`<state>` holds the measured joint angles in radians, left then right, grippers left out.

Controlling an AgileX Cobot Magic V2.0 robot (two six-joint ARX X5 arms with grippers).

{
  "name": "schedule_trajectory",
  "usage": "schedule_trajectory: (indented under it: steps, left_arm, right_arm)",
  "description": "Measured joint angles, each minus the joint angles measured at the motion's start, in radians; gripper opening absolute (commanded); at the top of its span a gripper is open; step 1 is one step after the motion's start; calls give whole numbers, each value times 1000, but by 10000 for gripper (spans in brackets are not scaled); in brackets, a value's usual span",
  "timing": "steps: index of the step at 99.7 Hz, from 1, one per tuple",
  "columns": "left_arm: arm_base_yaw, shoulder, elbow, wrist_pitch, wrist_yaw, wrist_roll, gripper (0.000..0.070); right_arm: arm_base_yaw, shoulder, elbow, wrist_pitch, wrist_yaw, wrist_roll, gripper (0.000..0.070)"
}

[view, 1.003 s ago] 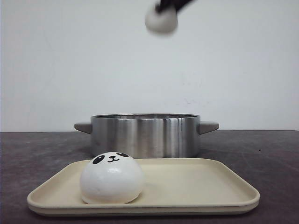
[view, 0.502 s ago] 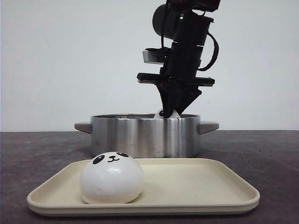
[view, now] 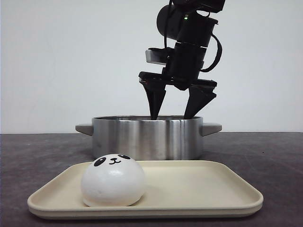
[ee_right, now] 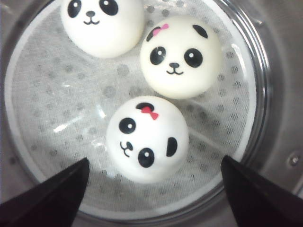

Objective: Steam buns
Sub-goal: 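Carry the bun into the pot, open right gripper, withdraw, then lower the left gripper onto the last bun on the tray and grasp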

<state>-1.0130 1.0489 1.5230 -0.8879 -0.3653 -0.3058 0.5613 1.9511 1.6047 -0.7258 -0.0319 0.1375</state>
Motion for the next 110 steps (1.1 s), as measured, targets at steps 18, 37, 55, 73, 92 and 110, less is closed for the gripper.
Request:
schedule_trajectory:
  steps: [18, 37, 55, 73, 92, 110]
  left_arm:
    - [1, 31, 0, -103, -3, -4, 546]
    - [1, 117, 0, -186, -3, -29, 547]
    - [1, 212, -10, -229, -3, -62, 546]
    - [1, 275, -106, -156, 38, -75, 546]
    - [1, 320, -225, -32, 140, -110, 546]
    - [1, 366, -370, 85, 251, -154, 546]
  right_arm:
    - [3, -53, 23, -48, -42, 2, 17]
    - [69, -308, 32, -43, -38, 24, 16]
    - [175, -561, 42, -16, 77, 27, 15]
    - [218, -740, 42, -15, 140, 28, 15]
    - [218, -847, 42, -33, 141, 29, 15]
    - [218, -897, 42, -67, 141, 43, 15]
